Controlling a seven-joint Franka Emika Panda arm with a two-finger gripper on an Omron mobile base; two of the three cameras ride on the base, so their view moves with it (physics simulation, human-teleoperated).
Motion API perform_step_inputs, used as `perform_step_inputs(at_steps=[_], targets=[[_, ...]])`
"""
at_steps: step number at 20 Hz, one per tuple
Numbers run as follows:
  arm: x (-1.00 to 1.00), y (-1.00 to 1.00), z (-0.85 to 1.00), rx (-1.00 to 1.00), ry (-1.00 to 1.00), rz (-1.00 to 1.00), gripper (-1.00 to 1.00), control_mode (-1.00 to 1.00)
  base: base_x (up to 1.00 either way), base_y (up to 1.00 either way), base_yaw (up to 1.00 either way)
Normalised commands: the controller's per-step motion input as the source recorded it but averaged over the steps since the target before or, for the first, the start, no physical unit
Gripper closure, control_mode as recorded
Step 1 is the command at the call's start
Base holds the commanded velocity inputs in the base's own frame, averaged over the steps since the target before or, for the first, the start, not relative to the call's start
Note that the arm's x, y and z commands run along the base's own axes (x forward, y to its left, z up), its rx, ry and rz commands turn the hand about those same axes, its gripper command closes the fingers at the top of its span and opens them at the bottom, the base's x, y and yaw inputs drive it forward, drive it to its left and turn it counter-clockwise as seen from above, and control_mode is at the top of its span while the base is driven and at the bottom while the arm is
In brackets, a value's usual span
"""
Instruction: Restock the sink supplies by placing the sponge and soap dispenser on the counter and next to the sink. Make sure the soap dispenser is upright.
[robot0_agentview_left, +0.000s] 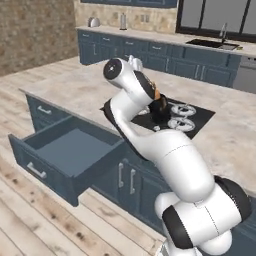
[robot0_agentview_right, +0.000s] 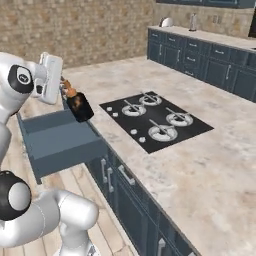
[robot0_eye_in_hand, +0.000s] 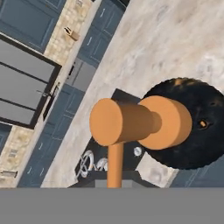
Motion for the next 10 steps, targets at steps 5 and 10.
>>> perform_step_inputs(at_steps=[5, 10], targets=[[0.00, 0.00, 0.00, 0.00, 0.00, 0.00, 1.00, 1.00, -0.85, 0.00, -0.51], [0.00, 0.00, 0.00, 0.00, 0.00, 0.00, 1.00, 1.00, -0.77, -0.17, -0.53]])
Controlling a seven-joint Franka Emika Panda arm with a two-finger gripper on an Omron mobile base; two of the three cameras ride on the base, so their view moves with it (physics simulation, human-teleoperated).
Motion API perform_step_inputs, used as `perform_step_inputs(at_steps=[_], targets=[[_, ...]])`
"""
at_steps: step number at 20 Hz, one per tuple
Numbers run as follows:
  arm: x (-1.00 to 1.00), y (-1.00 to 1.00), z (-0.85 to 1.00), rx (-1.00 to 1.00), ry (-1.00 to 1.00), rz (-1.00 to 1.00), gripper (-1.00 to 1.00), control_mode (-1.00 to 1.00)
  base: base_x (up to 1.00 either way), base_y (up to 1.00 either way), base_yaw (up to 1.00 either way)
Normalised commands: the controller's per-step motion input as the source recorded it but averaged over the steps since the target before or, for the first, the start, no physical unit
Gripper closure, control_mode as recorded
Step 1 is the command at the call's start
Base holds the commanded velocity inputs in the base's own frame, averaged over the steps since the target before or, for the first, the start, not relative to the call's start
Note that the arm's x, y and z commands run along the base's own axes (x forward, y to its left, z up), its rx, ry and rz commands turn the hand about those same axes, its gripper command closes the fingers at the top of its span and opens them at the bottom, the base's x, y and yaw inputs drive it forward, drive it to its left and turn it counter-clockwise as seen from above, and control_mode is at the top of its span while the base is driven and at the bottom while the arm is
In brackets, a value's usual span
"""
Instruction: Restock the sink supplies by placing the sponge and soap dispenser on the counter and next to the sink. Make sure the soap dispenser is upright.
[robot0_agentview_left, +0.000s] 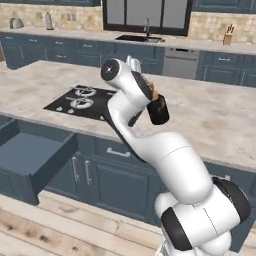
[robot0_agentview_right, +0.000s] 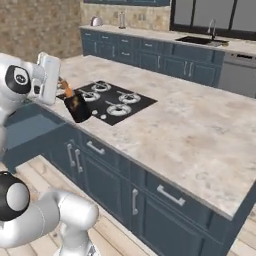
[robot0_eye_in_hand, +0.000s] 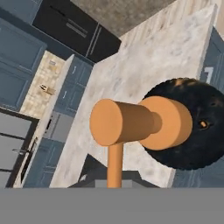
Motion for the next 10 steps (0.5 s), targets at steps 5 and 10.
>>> perform_step_inputs(at_steps=[5, 10], targets=[[0.00, 0.00, 0.00, 0.00, 0.00, 0.00, 1.00, 1.00, -0.67, -0.46, -0.53], [0.00, 0.00, 0.00, 0.00, 0.00, 0.00, 1.00, 1.00, -0.46, -0.74, -0.45]])
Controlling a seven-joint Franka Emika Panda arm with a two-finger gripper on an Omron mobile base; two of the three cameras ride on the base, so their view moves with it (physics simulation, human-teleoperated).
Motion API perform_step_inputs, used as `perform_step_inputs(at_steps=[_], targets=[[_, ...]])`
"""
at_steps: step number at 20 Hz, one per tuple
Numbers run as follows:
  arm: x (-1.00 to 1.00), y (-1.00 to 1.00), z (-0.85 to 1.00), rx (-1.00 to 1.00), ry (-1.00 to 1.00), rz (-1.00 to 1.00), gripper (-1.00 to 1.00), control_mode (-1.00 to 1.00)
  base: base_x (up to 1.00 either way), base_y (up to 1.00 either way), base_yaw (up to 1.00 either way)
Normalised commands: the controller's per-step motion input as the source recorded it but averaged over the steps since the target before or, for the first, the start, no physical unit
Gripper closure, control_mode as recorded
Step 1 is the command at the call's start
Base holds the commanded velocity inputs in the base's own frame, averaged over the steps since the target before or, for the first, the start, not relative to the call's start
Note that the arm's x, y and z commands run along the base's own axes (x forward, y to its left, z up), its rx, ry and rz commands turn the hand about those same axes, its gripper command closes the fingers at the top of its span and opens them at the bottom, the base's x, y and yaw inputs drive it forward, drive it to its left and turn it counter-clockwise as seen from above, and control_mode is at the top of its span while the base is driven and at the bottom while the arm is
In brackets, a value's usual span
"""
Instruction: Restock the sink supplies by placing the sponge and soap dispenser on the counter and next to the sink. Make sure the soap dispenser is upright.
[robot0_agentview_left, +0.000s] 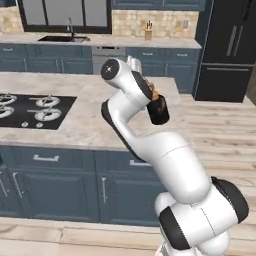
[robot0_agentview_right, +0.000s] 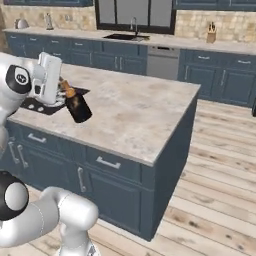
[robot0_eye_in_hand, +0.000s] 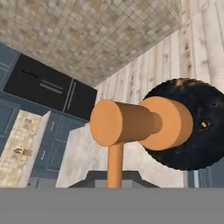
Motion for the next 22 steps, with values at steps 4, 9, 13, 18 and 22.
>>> perform_step_inputs(at_steps=[4, 9, 13, 18, 22], targets=[[0.00, 0.00, 0.00, 0.00, 0.00, 0.00, 1.00, 1.00, -0.17, -0.98, -0.36], [0.00, 0.00, 0.00, 0.00, 0.00, 0.00, 1.00, 1.00, 0.00, -1.00, -0.26], [0.00, 0.00, 0.00, 0.00, 0.00, 0.00, 1.00, 1.00, 0.05, -1.00, -0.14], [0.00, 0.00, 0.00, 0.00, 0.00, 0.00, 1.00, 1.00, 0.36, -0.90, -0.02], [0.00, 0.00, 0.00, 0.00, 0.00, 0.00, 1.00, 1.00, 0.82, -0.62, 0.00]])
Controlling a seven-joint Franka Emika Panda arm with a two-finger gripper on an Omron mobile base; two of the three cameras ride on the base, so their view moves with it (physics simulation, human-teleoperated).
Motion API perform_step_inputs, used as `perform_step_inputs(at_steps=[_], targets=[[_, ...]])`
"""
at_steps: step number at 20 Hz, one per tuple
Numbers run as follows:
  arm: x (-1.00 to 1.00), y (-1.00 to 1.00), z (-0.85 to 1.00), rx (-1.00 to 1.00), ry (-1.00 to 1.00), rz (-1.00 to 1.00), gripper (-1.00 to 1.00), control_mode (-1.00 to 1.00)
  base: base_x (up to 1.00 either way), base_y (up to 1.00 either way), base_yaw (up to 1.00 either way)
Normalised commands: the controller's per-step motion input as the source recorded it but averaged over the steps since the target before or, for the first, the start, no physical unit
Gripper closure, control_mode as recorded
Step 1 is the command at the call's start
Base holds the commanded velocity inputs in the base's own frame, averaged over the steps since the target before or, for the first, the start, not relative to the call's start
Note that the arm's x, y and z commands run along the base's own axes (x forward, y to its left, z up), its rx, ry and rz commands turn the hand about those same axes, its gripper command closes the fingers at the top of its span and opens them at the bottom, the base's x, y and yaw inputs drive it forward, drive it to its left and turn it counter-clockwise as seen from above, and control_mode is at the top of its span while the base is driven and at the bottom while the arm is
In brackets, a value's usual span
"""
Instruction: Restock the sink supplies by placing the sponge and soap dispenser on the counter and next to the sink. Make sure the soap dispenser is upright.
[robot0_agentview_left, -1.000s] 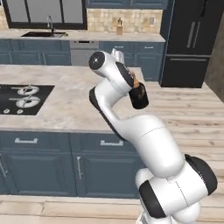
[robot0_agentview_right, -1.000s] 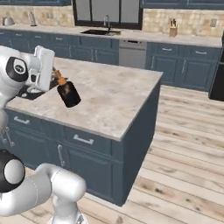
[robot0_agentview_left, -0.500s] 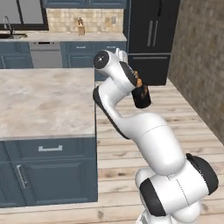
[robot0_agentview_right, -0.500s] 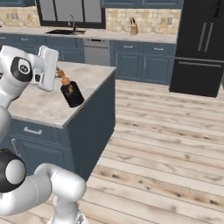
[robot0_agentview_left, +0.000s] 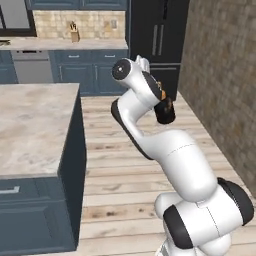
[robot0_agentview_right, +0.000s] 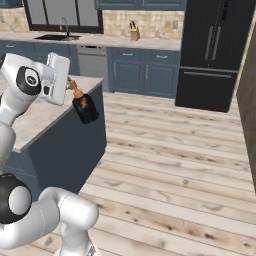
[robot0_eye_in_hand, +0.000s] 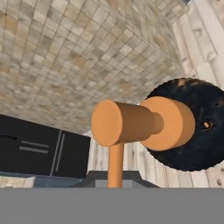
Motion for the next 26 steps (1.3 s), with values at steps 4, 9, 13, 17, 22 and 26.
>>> perform_step_inputs(at_steps=[4, 9, 13, 17, 22, 26], targets=[[0.00, 0.00, 0.00, 0.00, 0.00, 0.00, 1.00, 1.00, 0.93, -0.52, 0.00], [0.00, 0.00, 0.00, 0.00, 0.00, 0.00, 1.00, 1.00, 0.99, -0.43, 0.00], [0.00, 0.00, 0.00, 0.00, 0.00, 0.00, 1.00, 1.00, 1.00, -0.25, 0.00], [0.00, 0.00, 0.00, 0.00, 0.00, 0.00, 1.00, 1.00, 1.00, -0.03, 0.02], [0.00, 0.00, 0.00, 0.00, 0.00, 0.00, 1.00, 1.00, 1.00, 0.00, 0.05], [0.00, 0.00, 0.00, 0.00, 0.00, 0.00, 1.00, 1.00, 1.00, 0.00, 0.06]])
